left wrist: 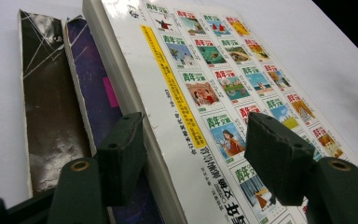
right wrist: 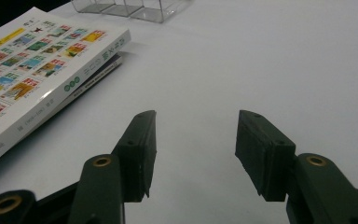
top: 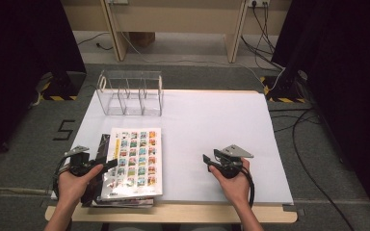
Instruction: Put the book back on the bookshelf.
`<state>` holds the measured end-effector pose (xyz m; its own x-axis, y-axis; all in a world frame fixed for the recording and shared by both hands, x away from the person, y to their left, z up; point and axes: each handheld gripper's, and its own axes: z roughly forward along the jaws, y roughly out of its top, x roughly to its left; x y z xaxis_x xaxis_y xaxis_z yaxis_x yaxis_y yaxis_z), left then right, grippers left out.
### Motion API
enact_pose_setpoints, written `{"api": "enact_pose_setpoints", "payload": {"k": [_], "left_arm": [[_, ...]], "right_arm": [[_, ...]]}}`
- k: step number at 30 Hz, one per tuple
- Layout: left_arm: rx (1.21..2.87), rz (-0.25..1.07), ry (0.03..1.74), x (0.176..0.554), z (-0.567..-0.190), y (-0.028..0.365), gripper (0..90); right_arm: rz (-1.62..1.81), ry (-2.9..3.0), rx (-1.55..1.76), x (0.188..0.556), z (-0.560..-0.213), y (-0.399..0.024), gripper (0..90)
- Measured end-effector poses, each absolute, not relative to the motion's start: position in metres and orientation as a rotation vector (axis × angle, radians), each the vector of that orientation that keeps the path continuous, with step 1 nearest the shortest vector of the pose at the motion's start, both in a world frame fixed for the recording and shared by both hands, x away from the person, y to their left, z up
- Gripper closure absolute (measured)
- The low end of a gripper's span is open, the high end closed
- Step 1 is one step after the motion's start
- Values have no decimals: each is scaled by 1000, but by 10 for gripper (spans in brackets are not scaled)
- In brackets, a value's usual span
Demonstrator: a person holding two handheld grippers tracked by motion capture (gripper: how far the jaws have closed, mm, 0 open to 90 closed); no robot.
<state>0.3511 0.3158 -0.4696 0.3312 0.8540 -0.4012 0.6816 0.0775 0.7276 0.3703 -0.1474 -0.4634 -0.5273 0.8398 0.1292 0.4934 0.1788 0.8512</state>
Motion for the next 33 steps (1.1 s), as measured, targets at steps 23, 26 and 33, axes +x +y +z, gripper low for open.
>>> {"api": "enact_pose_setpoints", "payload": {"k": [23, 26, 33], "left_arm": [[1676, 211, 1469, 361, -469, 314, 414], [1675, 219, 1481, 362, -469, 314, 426], [1665, 219, 1486, 364, -469, 313, 434]], "right_arm": [[1391, 2381, 1101, 401, -447, -47, 490], [1398, 2433, 1101, 407, -450, -30, 490], [1388, 2501, 1104, 413, -455, -12, 487]]}}
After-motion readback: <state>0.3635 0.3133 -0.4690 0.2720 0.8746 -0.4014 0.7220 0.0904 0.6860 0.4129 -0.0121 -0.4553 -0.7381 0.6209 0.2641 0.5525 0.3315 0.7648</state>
